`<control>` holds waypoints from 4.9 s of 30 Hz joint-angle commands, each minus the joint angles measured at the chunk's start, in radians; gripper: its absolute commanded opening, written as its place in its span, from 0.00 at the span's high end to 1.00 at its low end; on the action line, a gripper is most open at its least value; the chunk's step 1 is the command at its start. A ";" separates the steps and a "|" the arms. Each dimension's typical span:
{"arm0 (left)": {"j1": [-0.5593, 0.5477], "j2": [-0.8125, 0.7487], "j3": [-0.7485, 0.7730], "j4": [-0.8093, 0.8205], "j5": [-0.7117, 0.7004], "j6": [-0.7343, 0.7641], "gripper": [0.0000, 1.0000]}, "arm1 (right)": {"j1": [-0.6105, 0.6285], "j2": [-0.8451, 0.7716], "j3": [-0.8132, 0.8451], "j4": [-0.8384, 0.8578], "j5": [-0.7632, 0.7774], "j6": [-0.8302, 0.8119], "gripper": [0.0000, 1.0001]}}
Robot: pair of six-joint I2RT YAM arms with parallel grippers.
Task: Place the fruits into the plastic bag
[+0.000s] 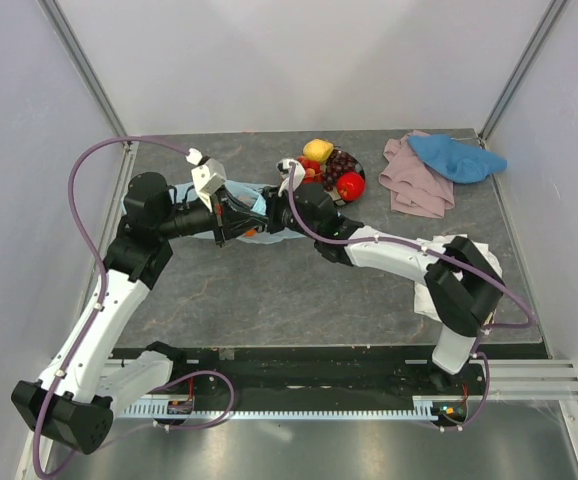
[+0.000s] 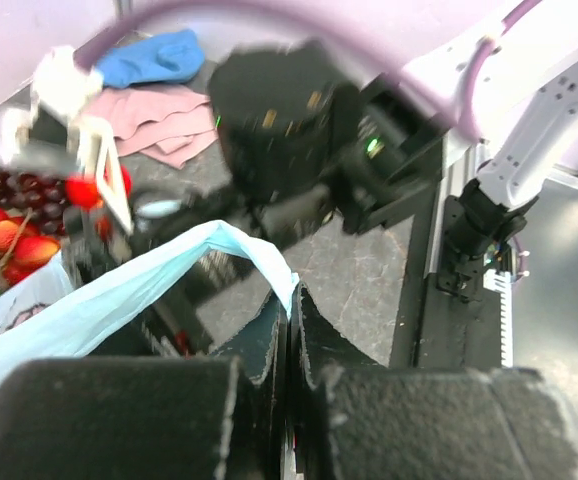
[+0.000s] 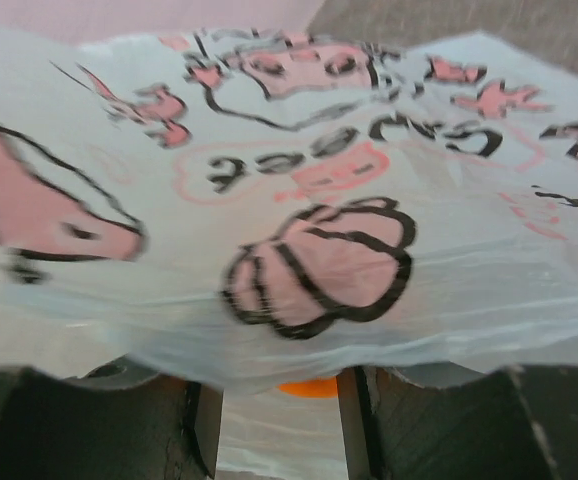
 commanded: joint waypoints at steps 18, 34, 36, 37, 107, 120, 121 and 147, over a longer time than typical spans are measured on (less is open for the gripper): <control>0.003 -0.039 -0.034 0.134 0.058 -0.085 0.99 | 0.009 0.130 -0.037 0.103 0.031 0.054 0.52; 0.003 -0.043 -0.033 0.128 0.042 -0.080 0.98 | 0.009 0.108 -0.063 0.129 -0.002 0.040 0.28; 0.002 -0.046 -0.033 0.125 0.030 -0.080 0.98 | 0.009 0.097 -0.078 0.133 -0.008 0.037 0.28; 0.002 -0.046 -0.031 0.117 -0.006 -0.079 0.98 | 0.009 0.079 -0.093 0.157 -0.007 0.037 0.28; 0.012 -0.018 0.018 -0.081 -0.524 -0.043 0.98 | -0.545 0.212 0.114 -0.282 0.263 0.072 0.02; 0.012 -0.013 0.020 -0.081 -0.524 -0.045 0.98 | -0.551 0.252 0.135 -0.257 0.215 0.072 0.04; 0.012 -0.013 0.020 -0.082 -0.522 -0.045 0.99 | -0.551 0.252 0.135 -0.254 0.212 0.071 0.05; 0.014 -0.016 0.021 -0.086 -0.524 -0.043 0.99 | -0.551 0.042 -0.099 -0.131 0.163 0.120 0.43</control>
